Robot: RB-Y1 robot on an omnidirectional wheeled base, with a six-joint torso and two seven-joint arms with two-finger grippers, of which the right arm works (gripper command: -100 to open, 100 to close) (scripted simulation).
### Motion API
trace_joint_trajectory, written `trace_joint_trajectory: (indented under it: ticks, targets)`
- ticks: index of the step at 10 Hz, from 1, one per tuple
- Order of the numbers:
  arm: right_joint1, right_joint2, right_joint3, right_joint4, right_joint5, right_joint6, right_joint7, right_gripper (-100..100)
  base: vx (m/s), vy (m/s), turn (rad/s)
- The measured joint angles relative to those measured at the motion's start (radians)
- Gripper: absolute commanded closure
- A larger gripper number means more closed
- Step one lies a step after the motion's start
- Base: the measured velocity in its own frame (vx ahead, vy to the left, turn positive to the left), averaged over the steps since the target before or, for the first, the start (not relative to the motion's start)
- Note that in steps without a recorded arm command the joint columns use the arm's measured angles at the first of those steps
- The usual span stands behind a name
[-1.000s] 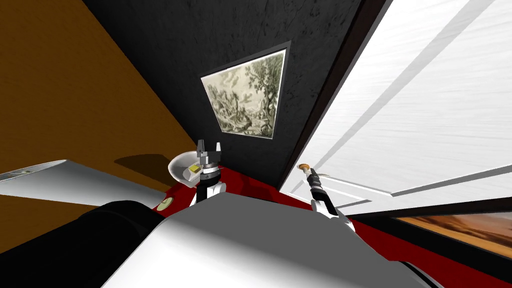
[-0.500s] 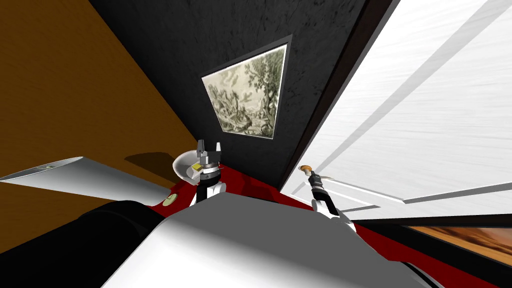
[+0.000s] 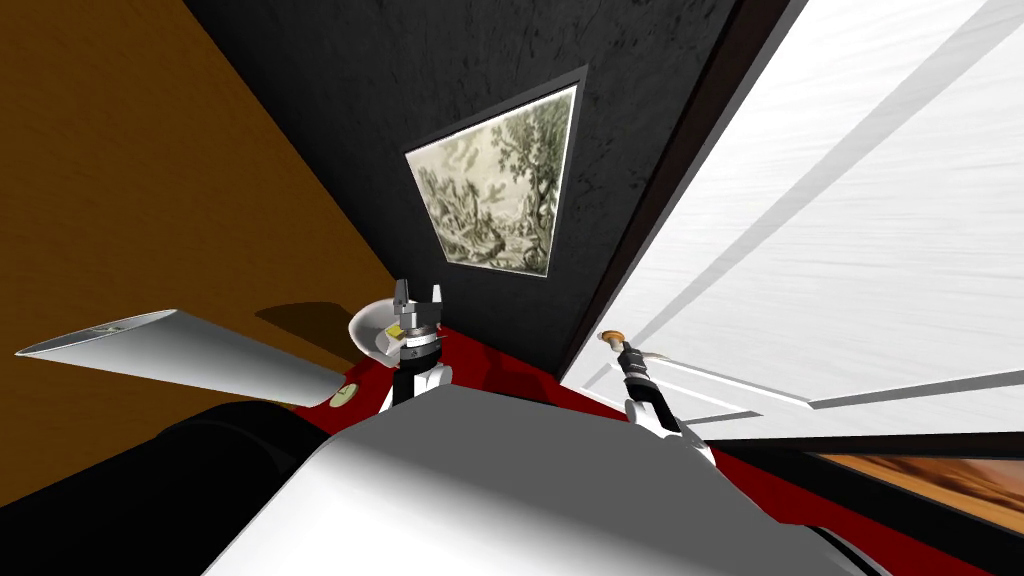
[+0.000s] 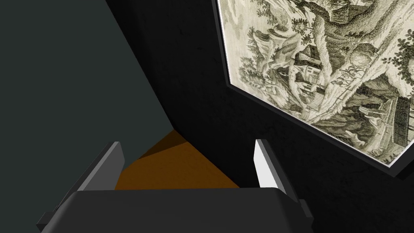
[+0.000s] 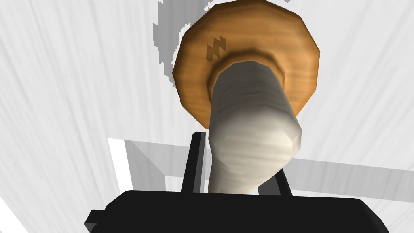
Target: Pull the door open
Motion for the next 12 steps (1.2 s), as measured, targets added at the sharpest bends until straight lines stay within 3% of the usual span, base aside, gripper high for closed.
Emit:
trace_joint_trajectory:
  ticks: [4, 7, 9, 12]
  targets:
    - [0.034, -0.03, 0.042, -0.028, 0.002, -0.019, -0.03, 100, -0.216, -0.056, 0.128]
    - [0.055, -0.06, 0.095, -0.031, 0.009, -0.057, -0.071, 100, -0.227, -0.086, 0.133]
    - [0.066, -0.066, 0.11, -0.037, 0.011, -0.064, -0.081, 100, -0.111, -0.019, 0.07]
    - [0.094, -0.098, 0.14, -0.057, 0.003, -0.093, -0.1, 100, -0.186, -0.047, 0.116]
